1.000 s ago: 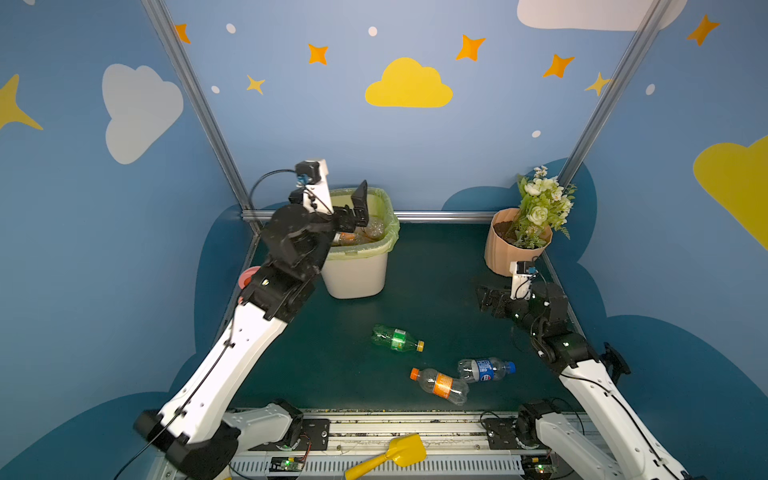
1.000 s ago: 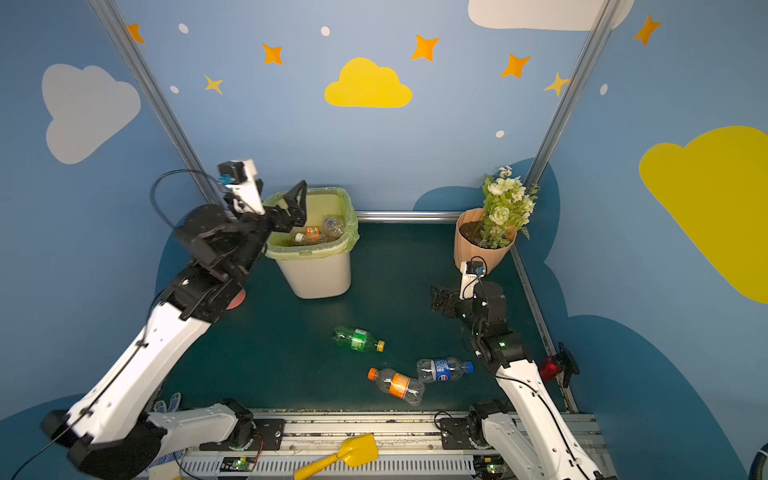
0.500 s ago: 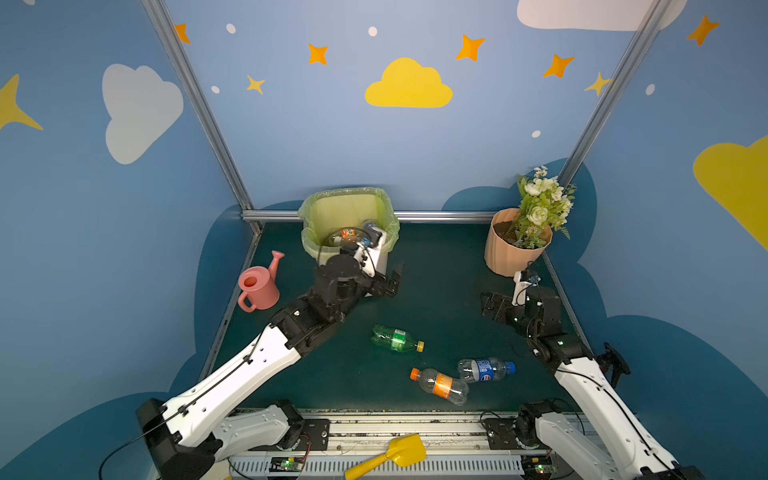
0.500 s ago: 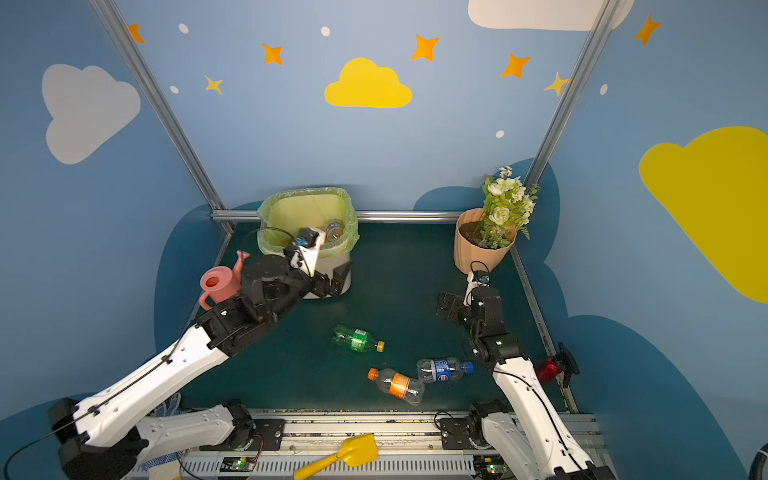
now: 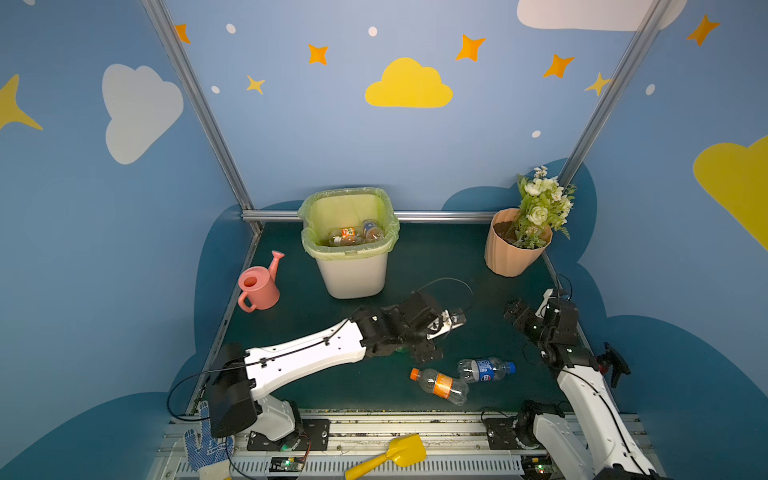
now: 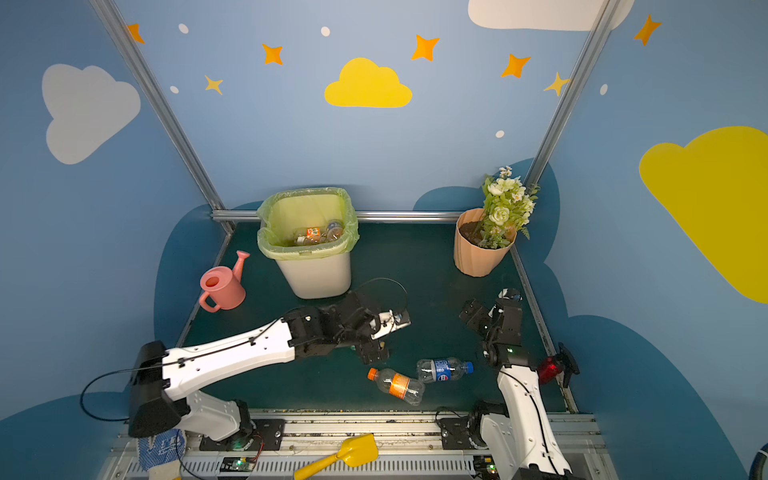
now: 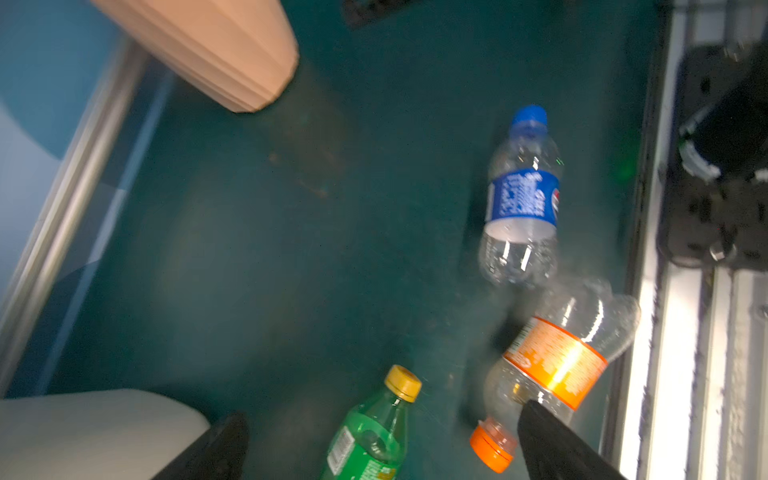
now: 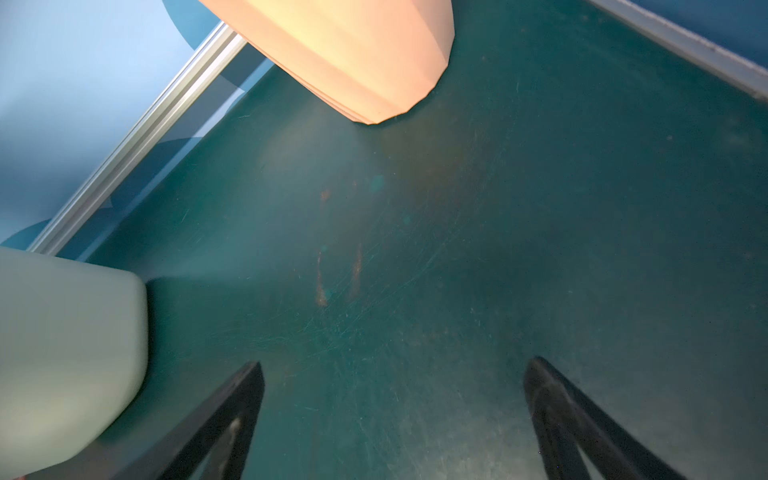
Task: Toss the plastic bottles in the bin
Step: 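Swing the left gripper down onto the crushed orange-labelled bottle and close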
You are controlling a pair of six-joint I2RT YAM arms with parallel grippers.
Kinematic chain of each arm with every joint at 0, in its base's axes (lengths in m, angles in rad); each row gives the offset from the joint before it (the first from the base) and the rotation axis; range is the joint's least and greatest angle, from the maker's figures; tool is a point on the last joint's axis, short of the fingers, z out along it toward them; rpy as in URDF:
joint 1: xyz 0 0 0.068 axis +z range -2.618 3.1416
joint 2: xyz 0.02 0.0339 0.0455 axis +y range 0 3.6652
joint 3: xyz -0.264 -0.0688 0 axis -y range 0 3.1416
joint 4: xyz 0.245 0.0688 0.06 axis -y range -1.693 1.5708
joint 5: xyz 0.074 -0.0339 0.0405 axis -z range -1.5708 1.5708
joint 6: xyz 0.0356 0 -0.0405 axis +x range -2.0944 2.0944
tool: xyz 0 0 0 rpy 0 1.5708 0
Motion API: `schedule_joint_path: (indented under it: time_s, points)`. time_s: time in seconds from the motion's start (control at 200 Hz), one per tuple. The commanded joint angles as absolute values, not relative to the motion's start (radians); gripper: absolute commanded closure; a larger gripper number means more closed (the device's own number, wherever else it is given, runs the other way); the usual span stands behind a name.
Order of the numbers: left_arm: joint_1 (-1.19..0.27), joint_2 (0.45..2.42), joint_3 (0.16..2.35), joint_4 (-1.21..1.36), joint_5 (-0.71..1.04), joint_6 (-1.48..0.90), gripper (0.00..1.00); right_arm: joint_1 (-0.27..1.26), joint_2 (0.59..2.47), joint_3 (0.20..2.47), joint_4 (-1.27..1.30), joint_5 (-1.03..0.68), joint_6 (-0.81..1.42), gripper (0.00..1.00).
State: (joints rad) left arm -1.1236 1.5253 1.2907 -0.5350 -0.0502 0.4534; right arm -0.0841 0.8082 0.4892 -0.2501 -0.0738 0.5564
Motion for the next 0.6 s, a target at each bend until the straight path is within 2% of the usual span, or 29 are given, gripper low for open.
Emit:
schedule_joint_path:
  time_s: [0.0, 0.32, 0.596]
  points:
    - [-1.164, 1.592, 1.355, -0.645, -0.009, 0.555, 0.00, -0.103, 0.790, 0.477, -0.221, -0.130, 0.582, 0.03]
    - [-1.310, 1.871, 1.528, -0.838, -0.072, 0.645, 0.06, -0.141, 0.777, 0.460, -0.217, -0.154, 0.577, 0.03]
    - [-1.339, 1.945, 1.535, -0.838, -0.034, 0.658, 0.10, -0.167, 0.775, 0.449, -0.209, -0.184, 0.579, 0.03]
